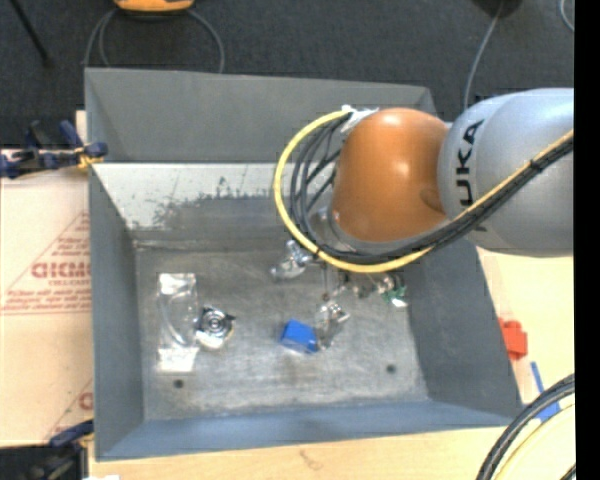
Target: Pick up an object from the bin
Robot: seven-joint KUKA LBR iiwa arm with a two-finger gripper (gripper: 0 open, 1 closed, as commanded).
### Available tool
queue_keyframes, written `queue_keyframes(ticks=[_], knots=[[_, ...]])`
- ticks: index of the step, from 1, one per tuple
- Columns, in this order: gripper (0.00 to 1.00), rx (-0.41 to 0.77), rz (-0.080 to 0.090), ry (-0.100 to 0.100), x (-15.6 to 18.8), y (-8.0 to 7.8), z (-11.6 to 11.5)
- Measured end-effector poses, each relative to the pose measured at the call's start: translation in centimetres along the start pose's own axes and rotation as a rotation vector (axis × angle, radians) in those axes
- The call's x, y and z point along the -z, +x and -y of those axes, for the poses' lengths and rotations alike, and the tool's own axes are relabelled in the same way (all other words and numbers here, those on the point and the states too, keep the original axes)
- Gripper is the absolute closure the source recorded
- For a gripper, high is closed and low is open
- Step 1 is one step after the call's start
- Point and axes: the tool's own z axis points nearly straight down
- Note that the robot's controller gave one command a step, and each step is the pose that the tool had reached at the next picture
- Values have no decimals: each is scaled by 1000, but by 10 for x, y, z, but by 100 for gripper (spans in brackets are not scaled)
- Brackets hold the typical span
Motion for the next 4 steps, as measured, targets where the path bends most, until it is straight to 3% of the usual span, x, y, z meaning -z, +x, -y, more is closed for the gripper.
queue_keyframes(ticks=[1, 2, 3, 4], knots=[[0, 328, 0, 0, -100, 3, 5], [0, 397, 11, 2, -102, 6, 10], [100, 396, 15, 5, -100, 4, 11], [100, 373, 3, 3, -61, 1, 17]])
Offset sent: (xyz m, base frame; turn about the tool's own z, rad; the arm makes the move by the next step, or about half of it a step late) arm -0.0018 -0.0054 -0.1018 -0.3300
